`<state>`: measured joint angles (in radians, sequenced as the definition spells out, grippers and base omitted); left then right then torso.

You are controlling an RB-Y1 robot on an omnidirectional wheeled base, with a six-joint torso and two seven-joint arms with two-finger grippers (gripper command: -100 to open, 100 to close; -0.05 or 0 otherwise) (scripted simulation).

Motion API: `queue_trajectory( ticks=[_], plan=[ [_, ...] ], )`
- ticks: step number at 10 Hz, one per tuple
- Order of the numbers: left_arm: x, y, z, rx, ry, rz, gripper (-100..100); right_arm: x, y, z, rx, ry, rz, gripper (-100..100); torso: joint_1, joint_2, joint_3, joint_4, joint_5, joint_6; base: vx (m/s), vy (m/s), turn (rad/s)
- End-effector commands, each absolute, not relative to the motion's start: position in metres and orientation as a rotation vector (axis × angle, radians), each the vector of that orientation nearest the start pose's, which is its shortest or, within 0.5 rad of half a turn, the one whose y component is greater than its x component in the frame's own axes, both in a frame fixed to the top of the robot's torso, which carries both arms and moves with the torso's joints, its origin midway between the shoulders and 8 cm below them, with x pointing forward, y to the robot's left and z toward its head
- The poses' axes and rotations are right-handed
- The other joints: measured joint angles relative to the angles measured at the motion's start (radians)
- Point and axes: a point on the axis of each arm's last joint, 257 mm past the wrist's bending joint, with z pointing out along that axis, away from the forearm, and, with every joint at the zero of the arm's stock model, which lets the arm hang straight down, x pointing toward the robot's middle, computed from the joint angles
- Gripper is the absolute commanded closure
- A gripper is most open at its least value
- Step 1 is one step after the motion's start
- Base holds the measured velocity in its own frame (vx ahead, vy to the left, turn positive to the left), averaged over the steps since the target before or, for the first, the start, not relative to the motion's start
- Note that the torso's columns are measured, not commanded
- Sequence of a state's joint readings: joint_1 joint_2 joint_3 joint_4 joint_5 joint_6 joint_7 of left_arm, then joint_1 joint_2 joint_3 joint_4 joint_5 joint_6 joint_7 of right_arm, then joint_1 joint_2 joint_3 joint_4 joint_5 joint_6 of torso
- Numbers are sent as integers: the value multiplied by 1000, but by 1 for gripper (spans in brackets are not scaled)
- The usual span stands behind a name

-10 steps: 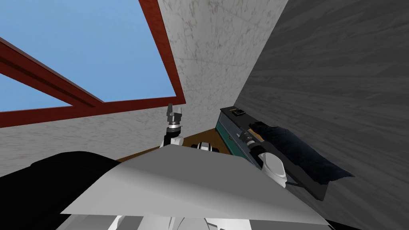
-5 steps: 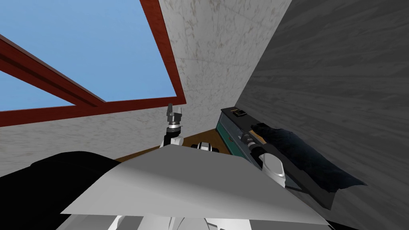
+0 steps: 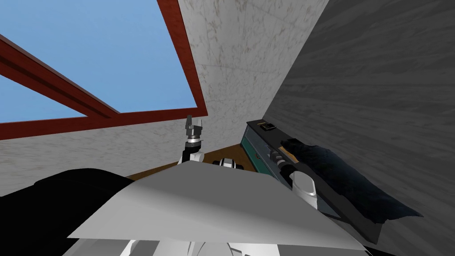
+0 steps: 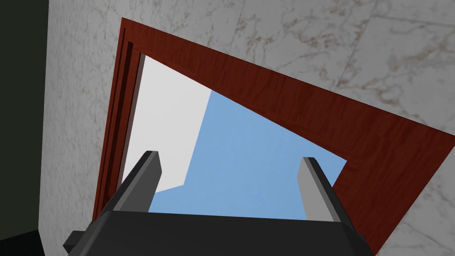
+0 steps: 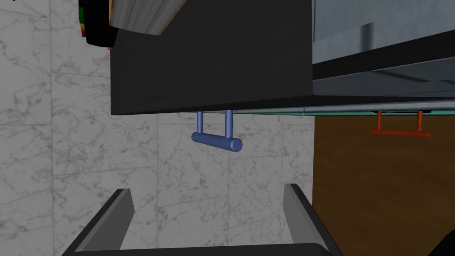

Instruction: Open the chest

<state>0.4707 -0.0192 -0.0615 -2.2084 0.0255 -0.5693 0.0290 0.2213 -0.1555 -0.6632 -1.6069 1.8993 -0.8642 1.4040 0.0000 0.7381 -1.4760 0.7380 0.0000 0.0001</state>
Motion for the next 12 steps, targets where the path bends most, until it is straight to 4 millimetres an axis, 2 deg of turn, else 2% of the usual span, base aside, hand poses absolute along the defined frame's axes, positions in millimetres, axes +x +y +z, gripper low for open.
queue_trajectory(
  ticks=[1, 4, 5, 6, 8, 9, 11, 12],
  plan=[
    [350, 261, 15, -687, 555, -1422, 0, 373, -458, -352, -1848, 1337, -1076, -100, 0, 0, 0, 0, 0, 0, 15, -3, 40],
    [350, 261, 15, -687, 555, -1422, 0, 366, -473, -360, -1921, 1342, -1100, -100, 0, 0, 0, 0, 0, 0, 13, -6, 27],
    [350, 261, 15, -687, 555, -1422, 0, 366, -470, -359, -1909, 1341, -1095, -100, 0, 0, 0, 0, 0, 0, 0, 0, 0],
    [350, 261, 15, -687, 555, -1422, 0, 359, -480, -366, -1949, 1377, -1110, -100, 0, 0, 0, 0, 0, 0, -22, -26, 294],
    [350, 261, 15, -687, 555, -1422, 0, 359, -482, -365, -1909, 1412, -1100, -100, -2, 1, 1, 0, 0, 1, -25, -35, 34],
    [350, 261, 15, -687, 555, -1422, 0, 351, -489, -370, -1962, 1427, -1123, -100, 0, 0, 0, 0, 0, 0, -35, -32, 198],
    [350, 261, 15, -687, 555, -1422, 0, 352, -492, -369, -1907, 1474, -1112, -100, 0, 0, 0, 0, 0, 0, -27, -24, 76],
    [350, 261, 15, -687, 555, -1422, 0, 345, -499, -373, -1959, 1481, -1140, -100, 1, -1, -1, 0, 0, 0, -36, -29, 199]
  ],
)
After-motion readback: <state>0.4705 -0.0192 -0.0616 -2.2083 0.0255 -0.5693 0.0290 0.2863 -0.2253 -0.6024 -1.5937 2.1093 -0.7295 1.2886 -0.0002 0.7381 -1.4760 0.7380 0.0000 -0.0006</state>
